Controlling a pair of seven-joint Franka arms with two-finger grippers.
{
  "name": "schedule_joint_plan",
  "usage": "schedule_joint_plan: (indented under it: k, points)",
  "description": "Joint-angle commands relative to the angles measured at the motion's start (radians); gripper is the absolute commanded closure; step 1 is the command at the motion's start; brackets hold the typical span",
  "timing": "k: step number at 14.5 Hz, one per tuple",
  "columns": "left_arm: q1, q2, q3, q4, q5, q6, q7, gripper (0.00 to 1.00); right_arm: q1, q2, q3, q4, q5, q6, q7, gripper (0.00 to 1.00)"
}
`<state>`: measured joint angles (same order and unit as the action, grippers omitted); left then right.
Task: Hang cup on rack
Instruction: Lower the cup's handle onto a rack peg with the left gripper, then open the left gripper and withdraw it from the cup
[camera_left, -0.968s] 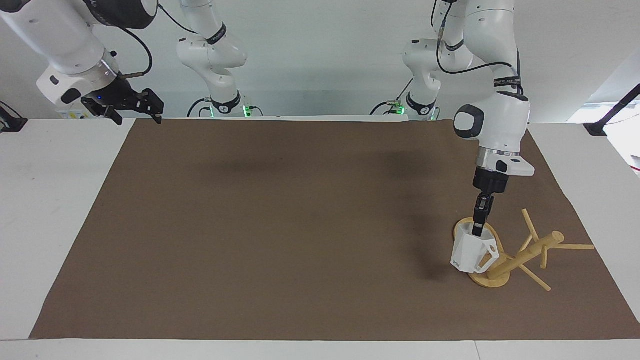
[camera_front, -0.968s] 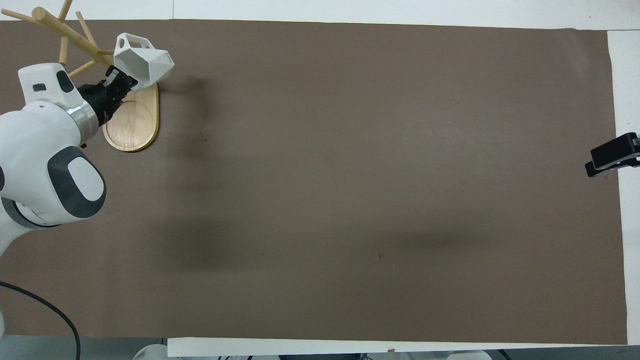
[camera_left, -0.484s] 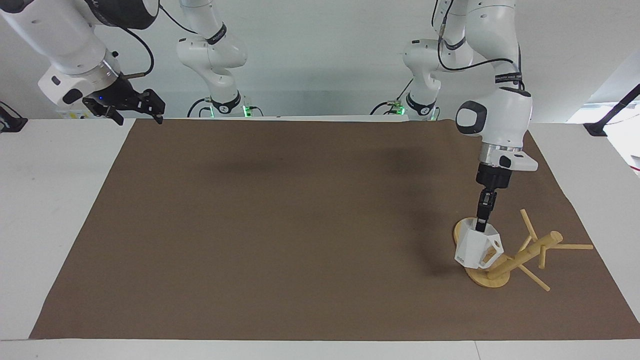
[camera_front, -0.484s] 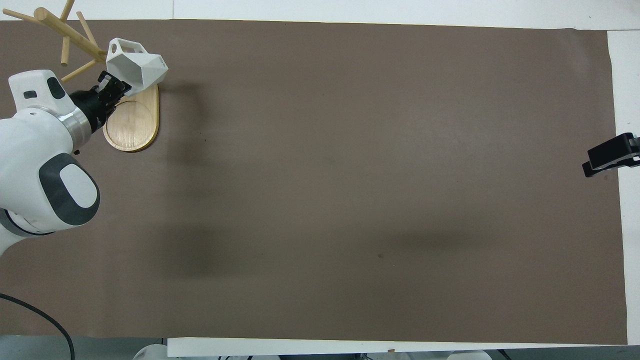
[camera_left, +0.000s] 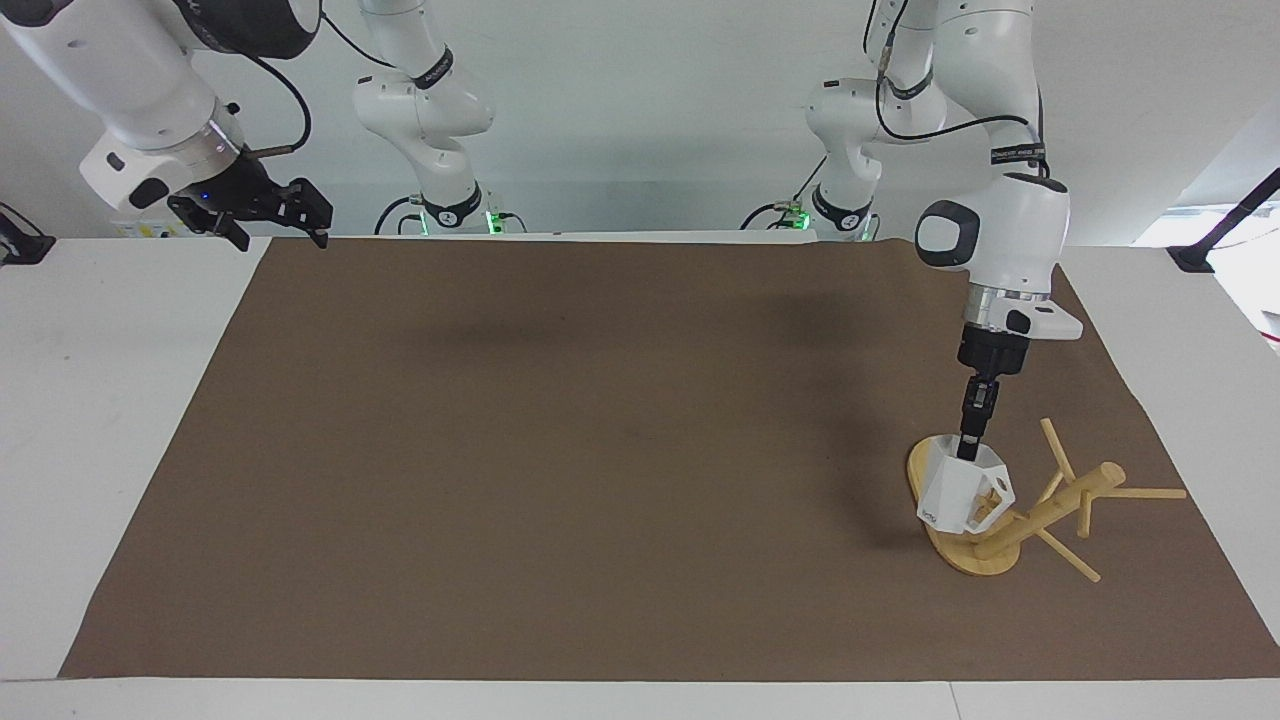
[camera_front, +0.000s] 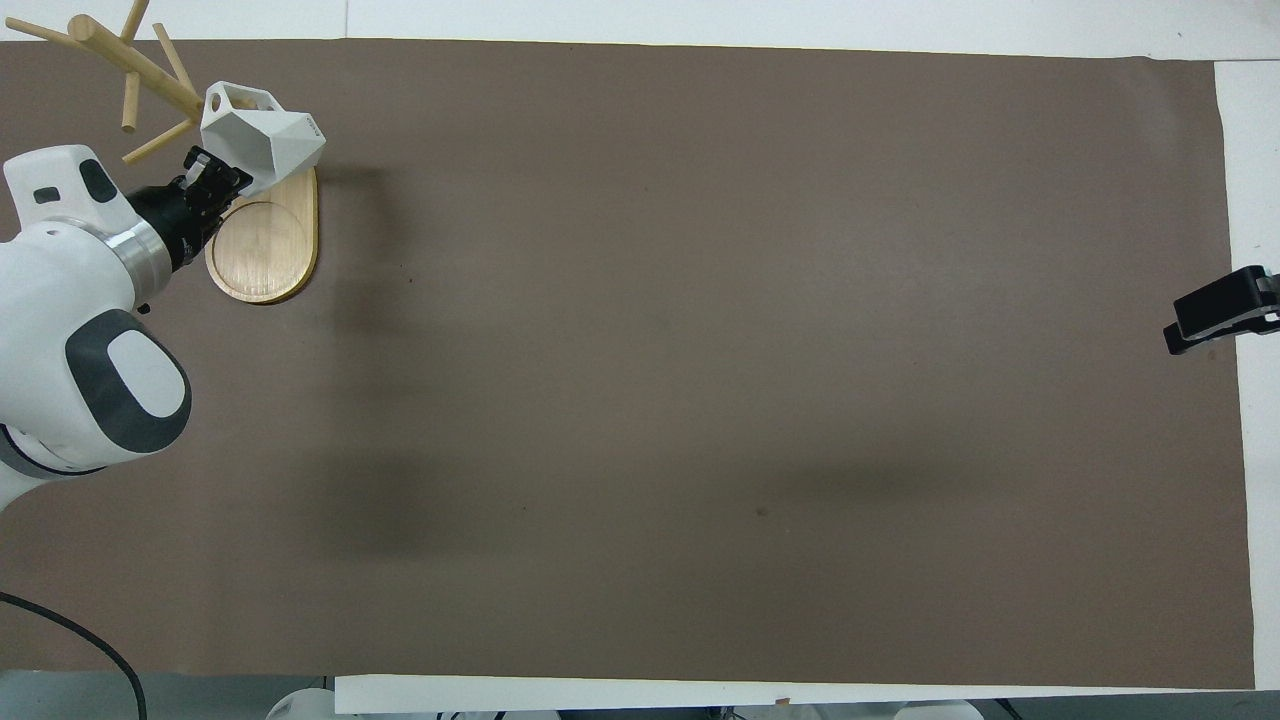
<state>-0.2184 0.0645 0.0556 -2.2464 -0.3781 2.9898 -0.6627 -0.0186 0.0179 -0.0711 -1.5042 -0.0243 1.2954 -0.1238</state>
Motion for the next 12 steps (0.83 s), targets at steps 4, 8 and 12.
schedule_joint_plan:
  k: [4,8,12]
  points:
    - [0.019,-0.046,-0.002,-0.015,-0.019,-0.084,0.037,0.42,-0.001,-0.022,0.005,-0.028,-0.002,0.013,0.012,0.00]
    - [0.079,-0.190,0.006,0.002,-0.007,-0.413,0.084,0.20,-0.001,-0.022,0.005,-0.028,-0.002,0.013,0.012,0.00]
    - [0.149,-0.242,0.006,0.169,0.227,-0.887,0.126,0.01,-0.001,-0.022,0.005,-0.028,-0.002,0.013,0.012,0.00]
